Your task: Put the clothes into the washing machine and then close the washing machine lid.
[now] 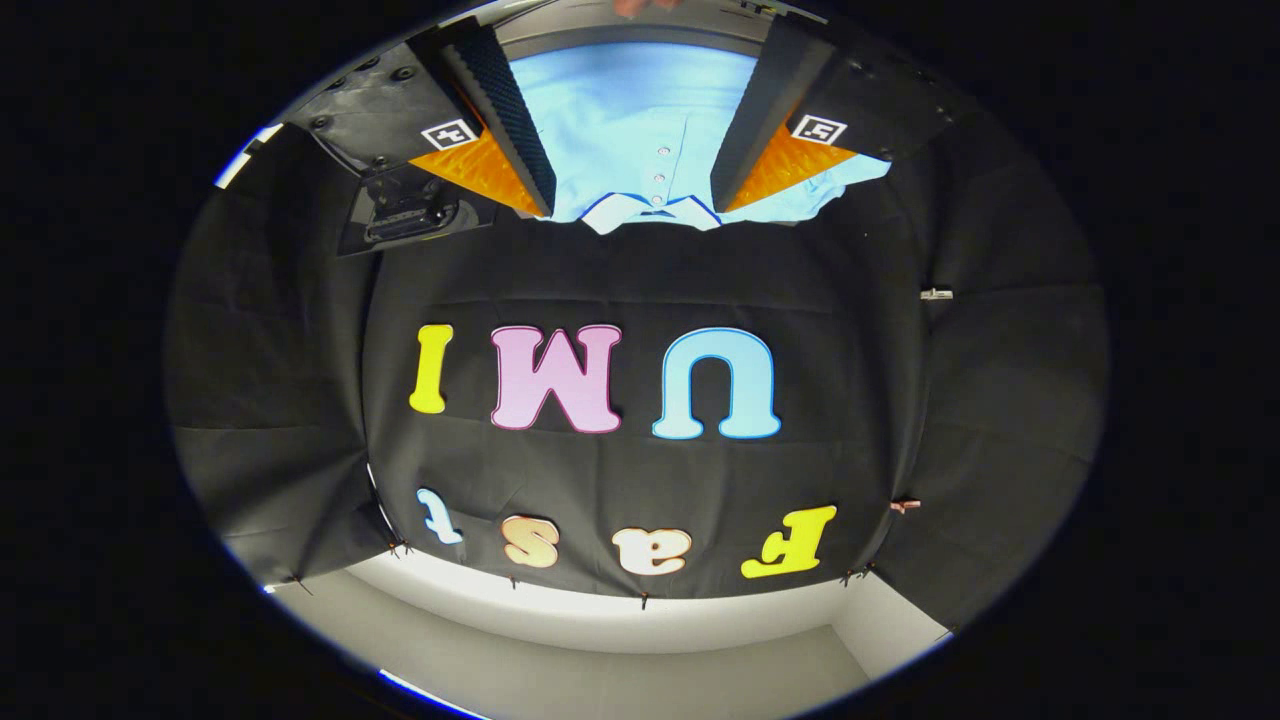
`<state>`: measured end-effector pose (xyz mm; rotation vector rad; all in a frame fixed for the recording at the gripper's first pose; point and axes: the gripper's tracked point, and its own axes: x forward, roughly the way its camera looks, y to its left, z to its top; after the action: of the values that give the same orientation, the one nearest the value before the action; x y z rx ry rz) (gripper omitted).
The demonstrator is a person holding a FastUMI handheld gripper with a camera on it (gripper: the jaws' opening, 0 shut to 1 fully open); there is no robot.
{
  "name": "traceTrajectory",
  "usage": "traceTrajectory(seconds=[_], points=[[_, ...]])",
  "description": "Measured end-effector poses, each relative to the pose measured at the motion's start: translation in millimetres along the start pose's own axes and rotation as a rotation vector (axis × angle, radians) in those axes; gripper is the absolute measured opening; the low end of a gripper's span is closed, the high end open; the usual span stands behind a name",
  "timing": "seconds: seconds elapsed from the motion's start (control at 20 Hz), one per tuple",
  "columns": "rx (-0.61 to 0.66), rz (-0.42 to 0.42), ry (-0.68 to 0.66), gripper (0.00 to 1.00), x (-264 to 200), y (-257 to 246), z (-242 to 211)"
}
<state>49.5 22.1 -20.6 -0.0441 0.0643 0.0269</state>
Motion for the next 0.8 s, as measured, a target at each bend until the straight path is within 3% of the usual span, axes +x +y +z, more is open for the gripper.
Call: traceTrajectory(seconds=[0.4, 0.8], points=[[-0.023, -0.009, 0.124, 0.98, 60, 11, -28], [0.018, -0.020, 0.390, 0.99, 104, 14, -81]])
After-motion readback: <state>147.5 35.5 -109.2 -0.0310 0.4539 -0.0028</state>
